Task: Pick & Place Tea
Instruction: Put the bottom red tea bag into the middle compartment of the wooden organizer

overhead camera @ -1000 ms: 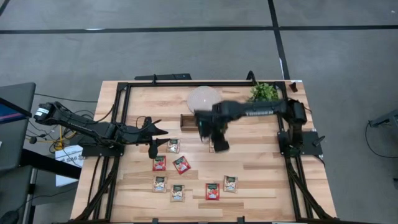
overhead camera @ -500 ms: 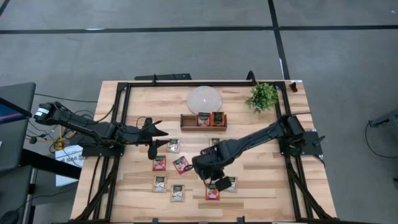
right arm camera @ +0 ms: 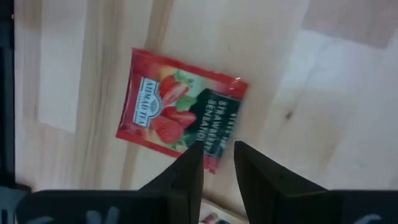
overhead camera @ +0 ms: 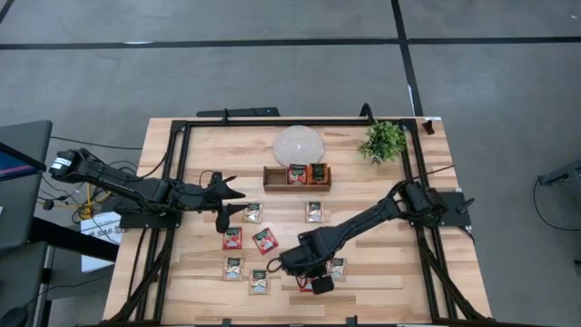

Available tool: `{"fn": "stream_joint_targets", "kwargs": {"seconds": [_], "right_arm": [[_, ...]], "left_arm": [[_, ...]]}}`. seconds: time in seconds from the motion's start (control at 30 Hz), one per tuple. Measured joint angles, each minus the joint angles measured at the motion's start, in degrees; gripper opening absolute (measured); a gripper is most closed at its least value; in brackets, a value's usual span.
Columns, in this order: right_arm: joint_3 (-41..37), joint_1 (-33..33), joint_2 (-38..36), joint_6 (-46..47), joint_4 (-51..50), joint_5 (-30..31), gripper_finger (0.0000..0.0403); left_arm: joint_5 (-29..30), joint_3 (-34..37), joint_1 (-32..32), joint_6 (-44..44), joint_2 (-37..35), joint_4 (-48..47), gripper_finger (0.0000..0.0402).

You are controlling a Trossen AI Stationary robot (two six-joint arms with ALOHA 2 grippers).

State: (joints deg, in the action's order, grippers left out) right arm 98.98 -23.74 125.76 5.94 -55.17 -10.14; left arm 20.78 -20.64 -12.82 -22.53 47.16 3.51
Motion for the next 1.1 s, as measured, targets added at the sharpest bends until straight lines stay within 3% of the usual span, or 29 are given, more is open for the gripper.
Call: {"fn": "stream_joint_targets", "kwargs": {"seconds": [0.33, 0.9, 1.1], "right_arm": [[0.0, -0.6, 0.3, 2.2, 2.0, 2.9, 0.0082], [0.3, -1.3, 5.3, 6.2, 1.5, 2.6, 0.0081], [0.3, -0.6, 5.2, 7.6, 1.5, 2.4, 0.0056]], "left_arm": [[-0.2, 0.0, 0.0, 0.0, 0.0, 0.0, 0.0167], [-2.0, 0.0, 0.0, 0.0, 0.0, -0.4, 0.0167], [-2.0, 0.0, 0.0, 0.0, 0.0, -0.4, 0.0167]]}}
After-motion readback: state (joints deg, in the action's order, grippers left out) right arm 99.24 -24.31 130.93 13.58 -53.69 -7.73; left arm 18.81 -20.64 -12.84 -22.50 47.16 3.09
